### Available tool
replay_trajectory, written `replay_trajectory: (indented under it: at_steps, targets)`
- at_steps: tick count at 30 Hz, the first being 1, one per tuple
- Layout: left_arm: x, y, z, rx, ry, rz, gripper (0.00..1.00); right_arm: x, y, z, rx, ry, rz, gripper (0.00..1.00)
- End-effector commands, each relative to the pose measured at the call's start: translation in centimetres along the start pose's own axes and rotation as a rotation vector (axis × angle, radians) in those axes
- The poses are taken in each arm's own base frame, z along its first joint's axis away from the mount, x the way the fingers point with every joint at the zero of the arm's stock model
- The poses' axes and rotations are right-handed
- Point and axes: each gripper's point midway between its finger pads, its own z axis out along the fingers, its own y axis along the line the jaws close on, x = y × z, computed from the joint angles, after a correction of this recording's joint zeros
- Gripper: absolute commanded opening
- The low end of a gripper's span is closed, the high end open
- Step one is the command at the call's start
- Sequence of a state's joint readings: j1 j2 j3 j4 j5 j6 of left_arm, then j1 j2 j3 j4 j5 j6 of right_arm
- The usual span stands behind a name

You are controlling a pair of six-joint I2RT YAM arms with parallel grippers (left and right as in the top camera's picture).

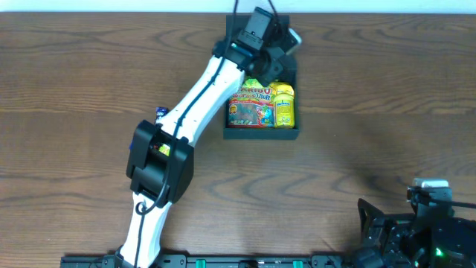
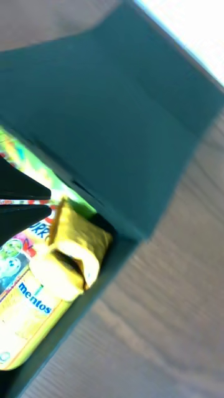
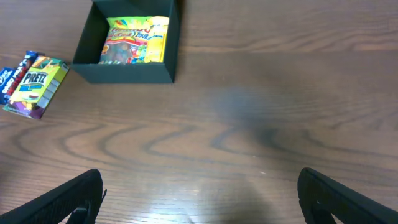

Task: Pack container
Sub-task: 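Open the left gripper to drop the packet onto the Mentos tub, then withdraw the left gripper and lower it to the Pretz box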

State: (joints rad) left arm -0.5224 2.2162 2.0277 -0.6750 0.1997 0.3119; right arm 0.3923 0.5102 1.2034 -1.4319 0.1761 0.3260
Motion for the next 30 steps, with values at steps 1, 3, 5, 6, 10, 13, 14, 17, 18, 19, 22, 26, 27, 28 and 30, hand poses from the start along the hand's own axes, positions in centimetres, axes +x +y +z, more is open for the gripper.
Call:
replay_trajectory:
  at_steps: [1, 3, 5, 6, 10, 13, 14, 17, 18, 19, 22, 26, 27, 28, 30]
  targets:
    - [1.6, 4.5, -2.0, -0.077, 0.024, -0.302, 0.06, -0.1, 0.0, -0.1, 0.001, -0.006, 0.006, 0.99]
    - [3.4, 6.5, -3.1, -0.097, 0.068, -0.405, 0.06, -0.1, 0.0, -0.1, 0.001, -0.006, 0.006, 0.99]
    - [5.2, 8.1, -4.7, -0.114, 0.115, -0.478, 0.06, -0.1, 0.0, -0.1, 0.001, -0.006, 0.006, 0.99]
    - [6.0, 8.7, -5.6, -0.123, 0.133, -0.505, 0.06, -0.1, 0.0, -0.1, 0.001, -0.006, 0.006, 0.99]
    - [8.3, 10.7, -9.3, -0.155, 0.181, -0.592, 0.06, -0.1, 0.0, -0.1, 0.001, -0.006, 0.006, 0.99]
    - [10.7, 11.8, -13.5, -0.195, 0.234, -0.653, 0.06, -0.1, 0.0, -0.1, 0.001, -0.006, 0.006, 0.99]
    - [11.3, 11.9, -14.7, -0.199, 0.244, -0.670, 0.06, -0.1, 0.0, -0.1, 0.001, -0.006, 0.006, 0.99]
    - [12.0, 11.9, -17.1, -0.212, 0.246, -0.694, 0.06, -0.1, 0.0, -0.1, 0.001, -0.006, 0.006, 0.99]
    - [12.3, 11.7, -17.8, -0.216, 0.239, -0.696, 0.06, -0.1, 0.0, -0.1, 0.001, -0.006, 0.006, 0.99]
    - [12.6, 11.4, -18.2, -0.219, 0.235, -0.695, 0.06, -0.1, 0.0, -0.1, 0.001, -0.006, 0.006, 0.99]
    - [14.5, 10.6, -18.5, -0.243, 0.241, -0.693, 0.06, -0.1, 0.0, -0.1, 0.001, -0.006, 0.006, 0.99]
    - [17.7, 9.0, -17.2, -0.235, 0.259, -0.710, 0.06, -0.1, 0.0, -0.1, 0.001, -0.006, 0.006, 0.99]
    - [18.8, 8.5, -16.6, -0.232, 0.271, -0.728, 0.06, -0.1, 0.0, -0.1, 0.001, -0.006, 0.006, 0.99]
    - [19.8, 8.1, -15.9, -0.222, 0.282, -0.734, 0.06, -0.1, 0.0, -0.1, 0.001, -0.006, 0.006, 0.99]
    - [21.4, 6.4, -14.1, -0.152, 0.295, -0.749, 0.06, -0.1, 0.0, -0.1, 0.001, -0.006, 0.006, 0.99]
